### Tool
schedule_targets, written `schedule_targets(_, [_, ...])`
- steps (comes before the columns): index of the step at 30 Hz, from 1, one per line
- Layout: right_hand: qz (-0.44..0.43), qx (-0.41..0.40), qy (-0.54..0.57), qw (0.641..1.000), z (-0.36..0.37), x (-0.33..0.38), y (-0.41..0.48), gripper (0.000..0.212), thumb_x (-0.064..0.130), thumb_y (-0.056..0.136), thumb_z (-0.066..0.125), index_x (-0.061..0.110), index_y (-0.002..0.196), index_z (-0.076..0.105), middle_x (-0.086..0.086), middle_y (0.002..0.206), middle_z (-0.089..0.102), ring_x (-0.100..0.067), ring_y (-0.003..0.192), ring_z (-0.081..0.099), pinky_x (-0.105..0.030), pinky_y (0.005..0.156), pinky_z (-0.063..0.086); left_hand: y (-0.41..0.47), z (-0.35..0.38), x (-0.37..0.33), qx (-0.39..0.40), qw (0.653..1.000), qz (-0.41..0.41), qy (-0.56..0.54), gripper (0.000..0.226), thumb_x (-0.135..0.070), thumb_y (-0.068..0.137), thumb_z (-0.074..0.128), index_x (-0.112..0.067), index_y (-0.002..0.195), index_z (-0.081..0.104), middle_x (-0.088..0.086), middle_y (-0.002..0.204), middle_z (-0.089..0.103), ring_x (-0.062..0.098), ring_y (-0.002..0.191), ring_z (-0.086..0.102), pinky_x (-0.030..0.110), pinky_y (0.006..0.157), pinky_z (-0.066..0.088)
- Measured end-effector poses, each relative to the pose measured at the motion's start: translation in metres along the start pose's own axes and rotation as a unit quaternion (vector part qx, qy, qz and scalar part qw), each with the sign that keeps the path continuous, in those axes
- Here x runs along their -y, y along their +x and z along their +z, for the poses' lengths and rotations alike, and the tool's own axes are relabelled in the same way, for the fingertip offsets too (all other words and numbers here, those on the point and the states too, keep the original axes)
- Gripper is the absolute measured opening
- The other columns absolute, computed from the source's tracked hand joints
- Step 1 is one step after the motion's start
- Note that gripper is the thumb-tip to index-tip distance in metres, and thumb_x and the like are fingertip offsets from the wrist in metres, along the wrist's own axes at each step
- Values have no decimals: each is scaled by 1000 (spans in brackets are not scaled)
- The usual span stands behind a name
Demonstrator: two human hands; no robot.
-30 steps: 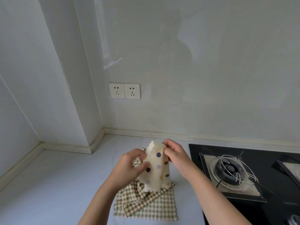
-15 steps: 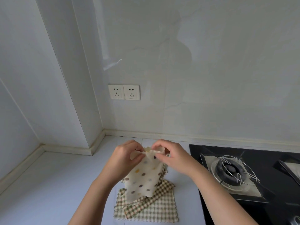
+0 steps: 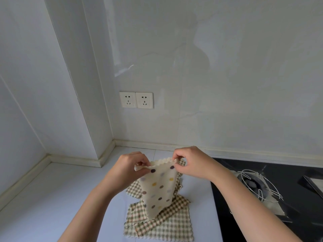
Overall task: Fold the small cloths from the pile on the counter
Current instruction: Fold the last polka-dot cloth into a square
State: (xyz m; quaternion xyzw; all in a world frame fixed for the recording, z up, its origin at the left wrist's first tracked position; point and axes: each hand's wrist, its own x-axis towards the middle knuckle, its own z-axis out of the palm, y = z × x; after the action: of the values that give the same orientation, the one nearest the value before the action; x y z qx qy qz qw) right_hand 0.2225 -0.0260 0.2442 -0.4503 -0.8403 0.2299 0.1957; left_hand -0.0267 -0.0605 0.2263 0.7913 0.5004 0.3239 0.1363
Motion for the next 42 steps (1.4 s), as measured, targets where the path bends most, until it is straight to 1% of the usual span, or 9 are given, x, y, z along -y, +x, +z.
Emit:
schedule_targets(12, [-11, 7, -25, 1000, -6, 6, -1, 9, 29, 86, 69, 25, 81, 63, 9, 90, 70, 0, 50, 48, -14, 53, 36, 5, -6, 5, 32, 993, 89, 64, 32, -31, 75, 81, -22, 64, 52, -12, 70, 49, 10, 61, 48, 22, 54, 42])
schedule_targets(17, [0, -10, 18, 1000, -5, 4, -2, 11, 31, 83, 70, 32, 75, 63, 17, 83, 68, -15, 78, 67, -33, 75, 55, 4, -8, 8, 36, 992, 103, 70, 43, -39, 73, 80, -23, 59, 42, -12, 68, 45, 8, 57, 40, 19, 51, 35])
schedule_targets(22, [-5, -26, 37, 999, -5, 5, 0, 9, 30, 83, 73, 25, 78, 67, 15, 84, 69, -11, 86, 67, -34, 82, 54, 3, -11, 9, 23, 989, 117, 83, 44, -34, 76, 79, -23, 62, 39, -13, 65, 41, 10, 56, 38, 20, 50, 33])
schedule_targets(27, [-5, -36, 60, 998, -5, 2, 0, 9, 24, 83, 74, 21, 79, 65, 8, 82, 70, -6, 86, 66, -34, 85, 53, 6, -14, 9, 26, 997, 48, 59, 18, -26, 84, 73, -27, 93, 58, -17, 75, 52, 7, 68, 51, 19, 61, 44])
schedule_targets(29, [-10, -51, 84, 995, -3, 2, 1, 13, 19, 83, 74, 23, 84, 62, 4, 81, 68, -9, 82, 65, -33, 83, 53, 8, -13, 8, 28, 997, 46, 56, 6, -26, 87, 69, -22, 92, 67, -19, 80, 54, 2, 74, 54, 16, 65, 42])
schedule_targets(32, [11, -107, 147, 983, 4, 2, 5, 23, 13, 85, 71, 27, 98, 58, 2, 82, 66, -6, 74, 62, -22, 75, 50, 13, -12, 4, 19, 998, -47, -44, 8, -26, 90, 66, -18, 88, 66, -12, 85, 65, 3, 78, 61, 24, 74, 48])
schedule_targets(34, [54, -118, 194, 972, 6, 2, 9, 9, 14, 89, 65, 23, 90, 63, 6, 81, 69, -1, 71, 59, -22, 71, 47, 15, -8, 0, 9, 972, -134, -195, 17, -28, 90, 66, -11, 89, 65, -3, 83, 69, 9, 75, 64, 32, 75, 50])
schedule_targets(38, [113, -68, 409, 903, 13, 4, 15, 13, 10, 97, 49, 10, 87, 57, -1, 82, 65, -17, 80, 65, -34, 73, 57, 15, 10, -11, -26, 832, -245, -497, 19, -23, 95, 58, -6, 98, 66, 14, 91, 71, 22, 73, 67, 32, 64, 55])
schedule_targets(42, [170, -109, 494, 845, 15, 8, 19, 15, 19, 99, 50, 14, 90, 61, -2, 75, 62, -12, 59, 60, -25, 54, 45, 6, 31, -7, 40, 845, -272, -459, 31, -27, 83, 73, 0, 96, 68, 20, 94, 72, 29, 79, 68, 33, 65, 56])
